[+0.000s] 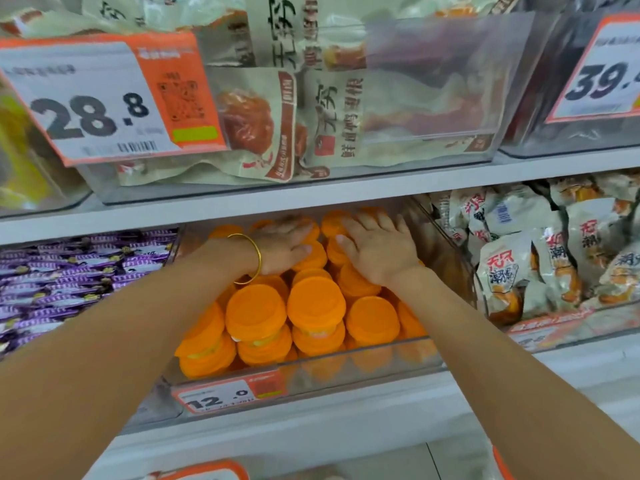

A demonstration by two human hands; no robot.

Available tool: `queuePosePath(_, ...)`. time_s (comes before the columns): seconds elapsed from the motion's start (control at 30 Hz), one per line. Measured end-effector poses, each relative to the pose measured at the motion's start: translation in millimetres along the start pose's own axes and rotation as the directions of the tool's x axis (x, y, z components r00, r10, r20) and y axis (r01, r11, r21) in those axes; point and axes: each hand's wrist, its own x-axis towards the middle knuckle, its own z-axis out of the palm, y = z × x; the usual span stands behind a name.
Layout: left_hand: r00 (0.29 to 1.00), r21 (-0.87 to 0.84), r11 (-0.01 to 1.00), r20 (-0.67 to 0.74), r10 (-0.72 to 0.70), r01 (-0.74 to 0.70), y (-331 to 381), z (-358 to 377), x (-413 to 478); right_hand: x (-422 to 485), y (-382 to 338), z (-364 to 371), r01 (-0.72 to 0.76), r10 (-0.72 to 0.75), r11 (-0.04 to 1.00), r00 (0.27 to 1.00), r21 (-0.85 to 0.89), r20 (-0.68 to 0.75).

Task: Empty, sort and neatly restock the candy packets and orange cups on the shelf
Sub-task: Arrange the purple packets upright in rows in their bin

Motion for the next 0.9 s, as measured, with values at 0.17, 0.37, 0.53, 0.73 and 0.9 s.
queuePosePath(0.17, 0.996, -0.005, 1.000, 0.093, 0.006, -0.005, 5.9, 5.4, 0.9, 13.8, -4.1, 4.0, -0.014, 0.016, 1.000, 0.993, -0.015, 0.115)
queuePosePath(0.37, 0.997, -0.095, 0.994, 0.065, 0.051, -0.044, 1.5, -2.7, -1.2, 13.3, -2.7, 2.1, -0.016, 0.015, 1.000, 0.993, 0.005, 0.115)
queuePosePath(0.53, 0.995, -0.238, 0.968, -0.070, 0.068, -0.083, -1.1, -23.5, -57.8, -23.4, -8.0, -23.8, -0.019, 0.036, 0.983, 0.995, 0.181, -0.095)
queuePosePath(0.73, 0.987, -0.068, 0.997, -0.162, 0.015, -0.027, 2.7, 7.7, -142.2, -85.7, -57.7, -25.1, 0.353, -0.247, 0.783, 0.932, 0.512, -0.265)
queuePosePath(0.9, 0.981, -0.097, 0.995, -0.191, -0.040, 0.022, 9.4, 17.7, -148.6, -90.1, -70.6, -11.6, 0.292, -0.208, 0.845, 0.951, 0.448, -0.229)
